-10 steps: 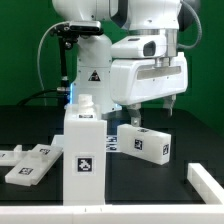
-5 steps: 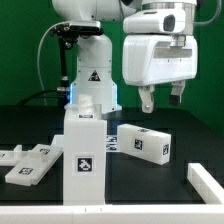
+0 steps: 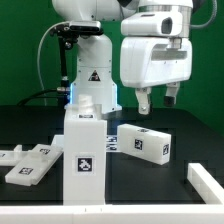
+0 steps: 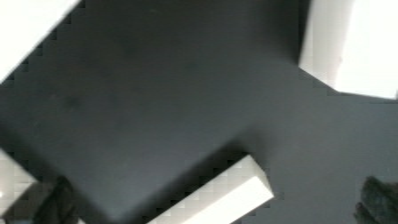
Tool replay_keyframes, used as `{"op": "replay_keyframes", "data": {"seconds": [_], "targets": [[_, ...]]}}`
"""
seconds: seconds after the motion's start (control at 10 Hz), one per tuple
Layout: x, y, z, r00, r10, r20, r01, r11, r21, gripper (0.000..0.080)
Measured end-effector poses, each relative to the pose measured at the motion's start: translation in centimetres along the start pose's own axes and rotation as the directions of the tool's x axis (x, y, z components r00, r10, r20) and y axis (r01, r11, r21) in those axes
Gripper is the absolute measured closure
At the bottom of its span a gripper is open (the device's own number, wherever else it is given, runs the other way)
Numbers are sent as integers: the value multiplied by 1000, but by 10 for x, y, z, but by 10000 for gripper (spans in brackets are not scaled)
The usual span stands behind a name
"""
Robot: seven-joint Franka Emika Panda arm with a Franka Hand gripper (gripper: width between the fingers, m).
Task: Assemble cabinet
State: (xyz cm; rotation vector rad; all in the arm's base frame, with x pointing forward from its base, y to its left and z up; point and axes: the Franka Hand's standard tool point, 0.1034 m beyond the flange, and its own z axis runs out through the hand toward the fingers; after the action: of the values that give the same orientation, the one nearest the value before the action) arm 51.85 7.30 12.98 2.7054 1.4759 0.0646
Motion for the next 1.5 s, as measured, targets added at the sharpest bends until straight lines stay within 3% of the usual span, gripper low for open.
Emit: {"op": "replay_keyframes", "data": {"seconds": [0.1, 0.2, 0.5, 0.7, 1.2, 1.5], "targets": [[2, 10, -1, 994, -108, 4, 108, 994, -18, 3], [6, 11, -2, 989, -150, -5, 150, 988, -31, 3], [3, 11, 1, 987, -160, -1, 160, 987, -27, 3], [-2, 21, 4, 959, -282, 17, 283, 959, -34, 3], [2, 23, 2, 982, -188, 17, 188, 982, -32, 3], [-10, 40, 2, 922, -384, 45, 387, 920, -63, 3]]}}
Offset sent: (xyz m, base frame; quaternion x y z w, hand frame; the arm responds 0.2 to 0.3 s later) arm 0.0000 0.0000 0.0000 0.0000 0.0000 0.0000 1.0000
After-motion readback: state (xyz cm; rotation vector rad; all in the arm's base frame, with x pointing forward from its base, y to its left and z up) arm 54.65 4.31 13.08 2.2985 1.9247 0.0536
